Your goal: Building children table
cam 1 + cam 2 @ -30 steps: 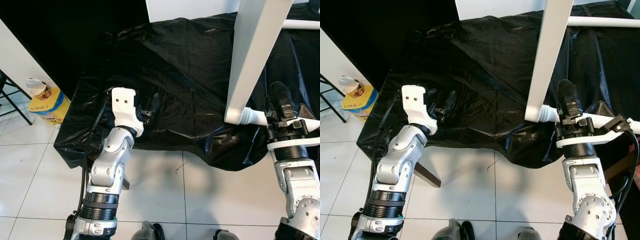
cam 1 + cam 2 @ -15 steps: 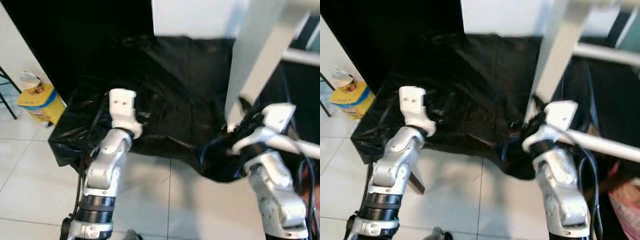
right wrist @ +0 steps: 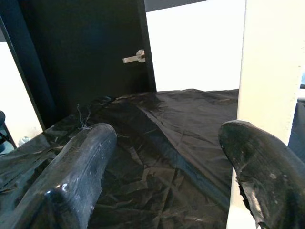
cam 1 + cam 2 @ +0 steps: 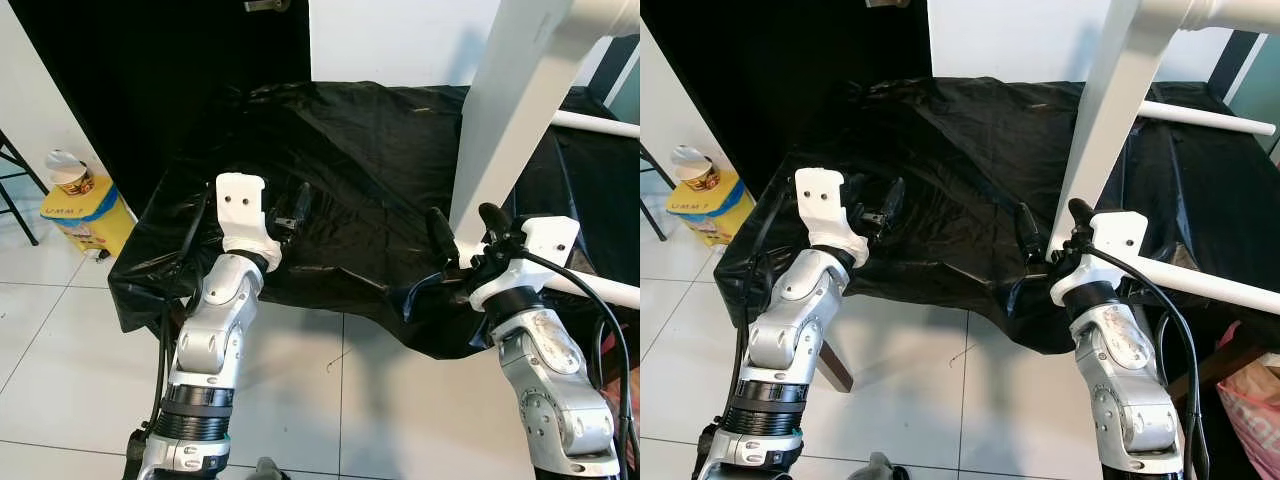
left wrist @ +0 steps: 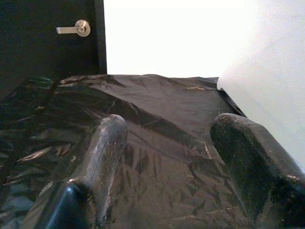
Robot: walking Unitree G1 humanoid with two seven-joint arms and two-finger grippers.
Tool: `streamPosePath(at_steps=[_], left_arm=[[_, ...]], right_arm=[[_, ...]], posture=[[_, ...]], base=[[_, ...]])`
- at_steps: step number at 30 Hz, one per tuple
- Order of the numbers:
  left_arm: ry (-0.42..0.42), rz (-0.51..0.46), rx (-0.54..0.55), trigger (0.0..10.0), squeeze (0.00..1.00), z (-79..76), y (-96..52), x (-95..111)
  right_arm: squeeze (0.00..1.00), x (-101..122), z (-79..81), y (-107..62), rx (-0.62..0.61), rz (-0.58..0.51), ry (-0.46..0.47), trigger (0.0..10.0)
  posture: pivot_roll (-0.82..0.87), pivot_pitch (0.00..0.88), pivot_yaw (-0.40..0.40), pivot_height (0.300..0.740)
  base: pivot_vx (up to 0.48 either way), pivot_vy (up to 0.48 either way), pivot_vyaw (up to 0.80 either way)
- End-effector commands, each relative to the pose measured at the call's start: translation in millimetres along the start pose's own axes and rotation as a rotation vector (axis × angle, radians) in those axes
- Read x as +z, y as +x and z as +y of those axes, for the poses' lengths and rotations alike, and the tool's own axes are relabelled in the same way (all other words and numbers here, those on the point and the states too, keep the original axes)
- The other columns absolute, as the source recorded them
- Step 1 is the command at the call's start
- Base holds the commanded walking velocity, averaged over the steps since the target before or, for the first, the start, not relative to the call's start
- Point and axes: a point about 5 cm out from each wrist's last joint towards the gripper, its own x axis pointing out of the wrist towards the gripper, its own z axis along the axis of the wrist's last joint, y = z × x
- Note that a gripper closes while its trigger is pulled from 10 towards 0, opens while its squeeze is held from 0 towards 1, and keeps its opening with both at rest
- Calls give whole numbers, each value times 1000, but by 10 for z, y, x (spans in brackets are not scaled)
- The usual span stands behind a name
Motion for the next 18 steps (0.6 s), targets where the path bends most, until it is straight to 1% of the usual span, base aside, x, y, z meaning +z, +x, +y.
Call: streamPosePath(at_steps=[1, 18], left_arm=[[10, 0, -4, 10000, 0, 3, -15, -3], [10, 0, -4, 10000, 0, 3, -15, -3]], right_arm=[[0, -40, -38, -62, -21, 29, 44, 10000], [0, -40, -38, -62, -21, 29, 44, 10000]], posture=[[-17, 96, 55, 740], [-17, 96, 55, 740]], base=[[0, 0, 0], [0, 0, 0]])
